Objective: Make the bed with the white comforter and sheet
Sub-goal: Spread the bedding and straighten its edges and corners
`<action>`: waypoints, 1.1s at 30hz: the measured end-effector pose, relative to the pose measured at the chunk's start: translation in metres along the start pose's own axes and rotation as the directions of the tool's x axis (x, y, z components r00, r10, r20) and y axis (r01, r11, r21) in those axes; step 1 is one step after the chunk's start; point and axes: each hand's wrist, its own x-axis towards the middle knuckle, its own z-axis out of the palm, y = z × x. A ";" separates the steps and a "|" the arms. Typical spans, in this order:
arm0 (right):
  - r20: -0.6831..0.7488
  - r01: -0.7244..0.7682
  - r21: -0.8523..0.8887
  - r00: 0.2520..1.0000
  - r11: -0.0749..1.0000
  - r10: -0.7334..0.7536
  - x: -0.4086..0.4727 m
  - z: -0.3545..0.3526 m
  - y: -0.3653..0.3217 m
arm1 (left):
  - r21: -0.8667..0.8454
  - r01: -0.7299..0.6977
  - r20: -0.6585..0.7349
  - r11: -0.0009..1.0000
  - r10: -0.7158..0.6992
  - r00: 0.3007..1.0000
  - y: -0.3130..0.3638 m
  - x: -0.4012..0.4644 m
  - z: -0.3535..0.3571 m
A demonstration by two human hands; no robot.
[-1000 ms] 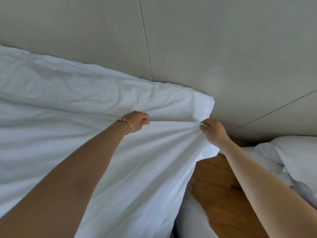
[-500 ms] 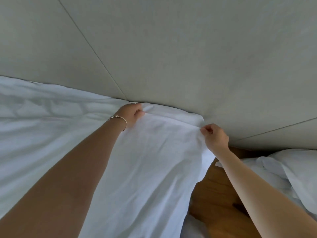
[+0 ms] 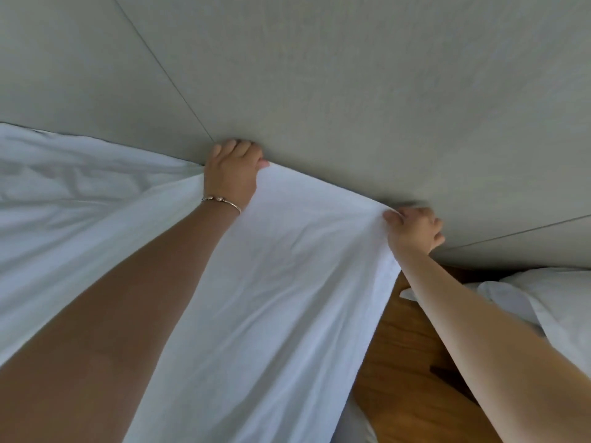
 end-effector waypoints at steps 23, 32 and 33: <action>0.435 0.420 -0.284 0.858 0.862 -0.275 -0.242 0.016 -0.105 | -0.147 0.420 0.909 0.895 -0.045 0.414 -0.078 -0.206 -0.140; 0.413 0.779 0.056 0.551 0.624 -0.725 -0.294 0.057 -0.273 | -0.100 0.651 0.701 0.753 -0.411 0.583 -0.225 -0.170 -0.158; 0.407 0.798 0.068 0.526 0.599 -0.747 -0.290 0.065 -0.292 | -0.071 0.655 0.699 0.753 -0.430 0.571 -0.239 -0.165 -0.152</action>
